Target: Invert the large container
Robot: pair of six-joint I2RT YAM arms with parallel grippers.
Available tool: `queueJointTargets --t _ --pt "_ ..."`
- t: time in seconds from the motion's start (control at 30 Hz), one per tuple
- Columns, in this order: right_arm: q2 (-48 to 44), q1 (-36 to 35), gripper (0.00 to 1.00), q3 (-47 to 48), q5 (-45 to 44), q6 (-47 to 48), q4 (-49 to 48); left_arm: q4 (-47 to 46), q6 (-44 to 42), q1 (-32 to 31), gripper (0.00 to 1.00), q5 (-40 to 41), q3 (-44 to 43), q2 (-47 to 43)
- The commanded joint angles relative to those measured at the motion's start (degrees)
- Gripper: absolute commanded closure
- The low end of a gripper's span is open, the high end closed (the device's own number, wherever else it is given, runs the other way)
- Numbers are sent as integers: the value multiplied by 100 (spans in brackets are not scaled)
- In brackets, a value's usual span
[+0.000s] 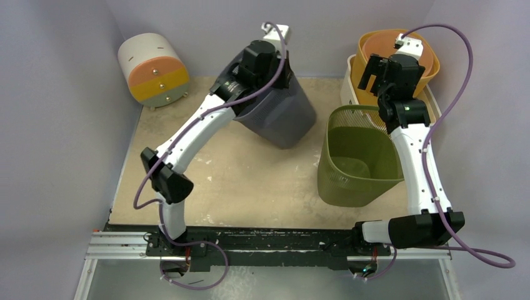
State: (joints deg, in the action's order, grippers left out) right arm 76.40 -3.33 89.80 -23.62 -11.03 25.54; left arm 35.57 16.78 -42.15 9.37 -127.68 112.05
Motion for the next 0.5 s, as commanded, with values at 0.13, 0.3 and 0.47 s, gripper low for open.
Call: queueJointTargets --t 0.13,0.3,0.47 --pt "-280 77 3 -123 -233 -6 -293 -4157 2764 1019 100 -1140 2538 -1746" --pt "-269 95 3 -77 -368 130 -292 -6450 4651 1876 100 -1653 4161 -2074" --pt "-204 95 3 49 -449 205 -263 -8159 6109 2372 100 -1860 5157 -2007"
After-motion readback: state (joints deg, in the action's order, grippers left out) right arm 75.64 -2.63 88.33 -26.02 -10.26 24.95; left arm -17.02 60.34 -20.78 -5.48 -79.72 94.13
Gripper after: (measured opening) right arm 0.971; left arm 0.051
